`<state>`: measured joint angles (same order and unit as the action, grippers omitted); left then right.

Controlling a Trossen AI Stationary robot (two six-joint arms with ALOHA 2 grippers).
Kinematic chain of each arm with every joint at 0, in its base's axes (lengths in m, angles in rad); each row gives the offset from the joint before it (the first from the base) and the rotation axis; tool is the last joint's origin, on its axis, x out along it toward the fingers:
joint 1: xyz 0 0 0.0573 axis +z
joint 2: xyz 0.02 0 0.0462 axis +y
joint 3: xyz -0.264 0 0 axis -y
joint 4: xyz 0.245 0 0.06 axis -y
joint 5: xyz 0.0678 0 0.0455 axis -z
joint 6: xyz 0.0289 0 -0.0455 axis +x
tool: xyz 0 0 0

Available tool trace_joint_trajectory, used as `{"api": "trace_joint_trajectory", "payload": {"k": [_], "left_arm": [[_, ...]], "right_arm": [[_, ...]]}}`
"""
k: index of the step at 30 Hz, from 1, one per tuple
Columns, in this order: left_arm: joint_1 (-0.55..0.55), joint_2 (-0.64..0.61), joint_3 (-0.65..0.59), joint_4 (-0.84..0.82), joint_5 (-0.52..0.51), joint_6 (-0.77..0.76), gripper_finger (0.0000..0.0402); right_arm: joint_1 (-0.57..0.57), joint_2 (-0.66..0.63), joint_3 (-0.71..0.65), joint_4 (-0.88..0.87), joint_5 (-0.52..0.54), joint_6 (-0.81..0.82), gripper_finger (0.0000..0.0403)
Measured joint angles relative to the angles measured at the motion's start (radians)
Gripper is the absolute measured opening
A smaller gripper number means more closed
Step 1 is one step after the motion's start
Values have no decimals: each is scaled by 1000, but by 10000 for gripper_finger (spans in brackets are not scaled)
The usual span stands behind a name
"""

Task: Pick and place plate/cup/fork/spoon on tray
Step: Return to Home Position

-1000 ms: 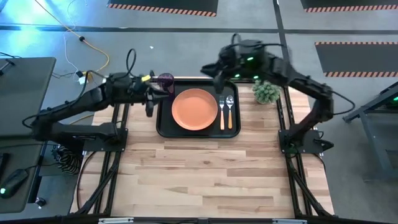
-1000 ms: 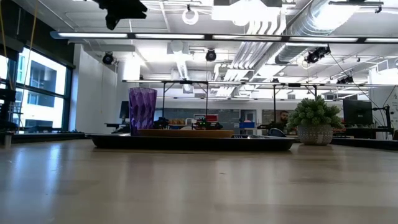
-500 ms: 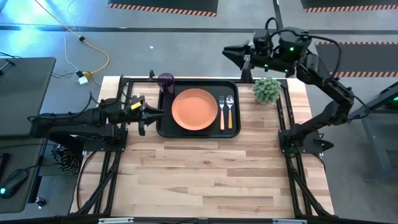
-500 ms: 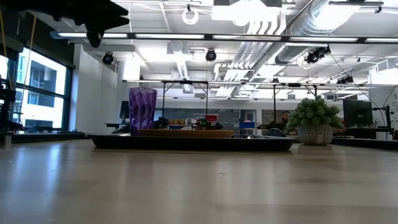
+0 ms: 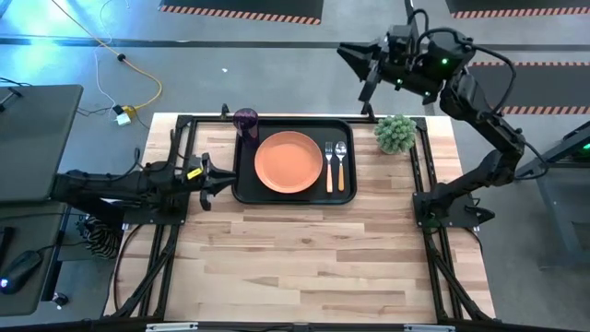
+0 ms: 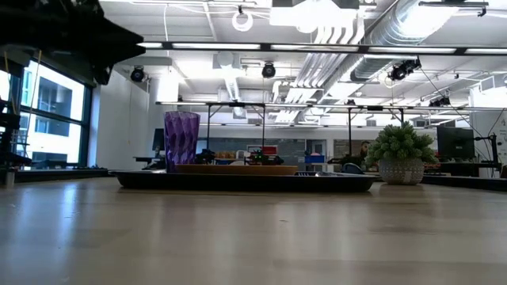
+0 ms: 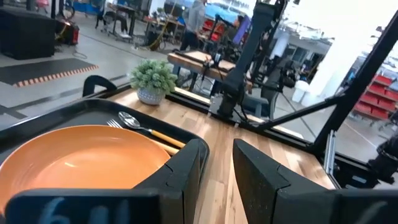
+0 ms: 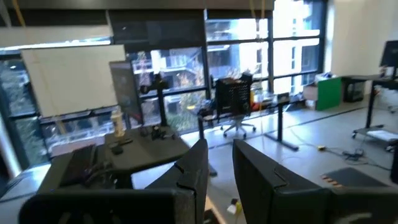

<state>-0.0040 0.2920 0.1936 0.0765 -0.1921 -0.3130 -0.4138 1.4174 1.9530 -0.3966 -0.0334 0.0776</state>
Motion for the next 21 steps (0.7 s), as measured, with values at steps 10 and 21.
{"api": "trace_joint_trajectory", "payload": {"k": [10, 21], "left_arm": [[0, -172, -114, -8, 5, -10, 87], [0, -247, -181, -41, 9, -26, 87]], "right_arm": [[-70, 0, 0, 30, -3, 21, 67], [-70, -16, -2, 9, -150, 30, 67]]}}
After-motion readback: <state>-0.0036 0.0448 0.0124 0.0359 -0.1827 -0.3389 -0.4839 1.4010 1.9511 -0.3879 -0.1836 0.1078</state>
